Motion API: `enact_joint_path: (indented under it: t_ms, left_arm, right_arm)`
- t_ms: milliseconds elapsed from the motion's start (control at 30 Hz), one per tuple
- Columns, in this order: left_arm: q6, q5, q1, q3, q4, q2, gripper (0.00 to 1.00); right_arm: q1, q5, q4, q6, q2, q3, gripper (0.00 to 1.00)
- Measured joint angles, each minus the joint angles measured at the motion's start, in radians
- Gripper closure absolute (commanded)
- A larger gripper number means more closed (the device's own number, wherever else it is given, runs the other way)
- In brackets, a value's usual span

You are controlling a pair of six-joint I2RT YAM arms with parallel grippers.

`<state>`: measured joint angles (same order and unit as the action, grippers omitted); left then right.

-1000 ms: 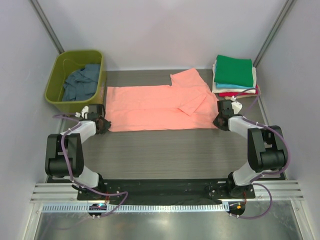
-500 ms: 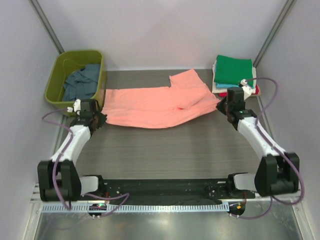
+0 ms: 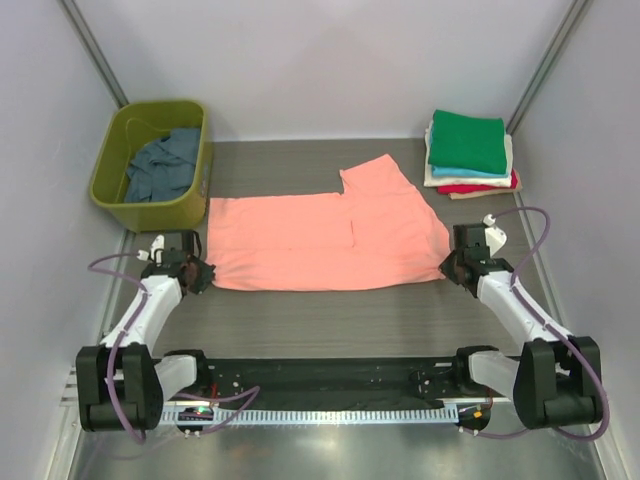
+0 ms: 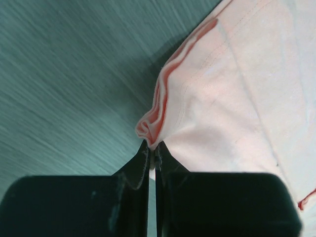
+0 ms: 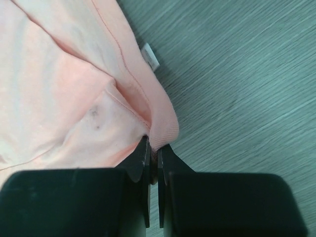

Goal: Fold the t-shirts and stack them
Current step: Fold the tshirt

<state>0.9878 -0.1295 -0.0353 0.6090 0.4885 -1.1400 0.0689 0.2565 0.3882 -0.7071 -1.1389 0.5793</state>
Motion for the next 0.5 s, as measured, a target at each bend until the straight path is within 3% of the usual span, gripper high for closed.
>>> enact_joint_path:
  t_ms: [167, 367, 500]
  left_arm:
    - [0.001, 0.000, 0.000, -0.019, 0.051, 0.106, 1.00]
    - [0.005, -0.001, -0.002, -0.028, 0.103, 0.187, 0.99]
    - [0.007, -0.002, -0.007, -0.033, 0.150, 0.234, 0.98]
  right_arm:
    - [0.000, 0.020, 0.040, -0.019, 0.102, 0.000, 0.99]
    - [-0.007, 0.011, 0.085, -0.061, 0.191, -0.038, 0.90]
    - [-0.014, 0.002, 0.134, -0.088, 0.267, -0.069, 0.89]
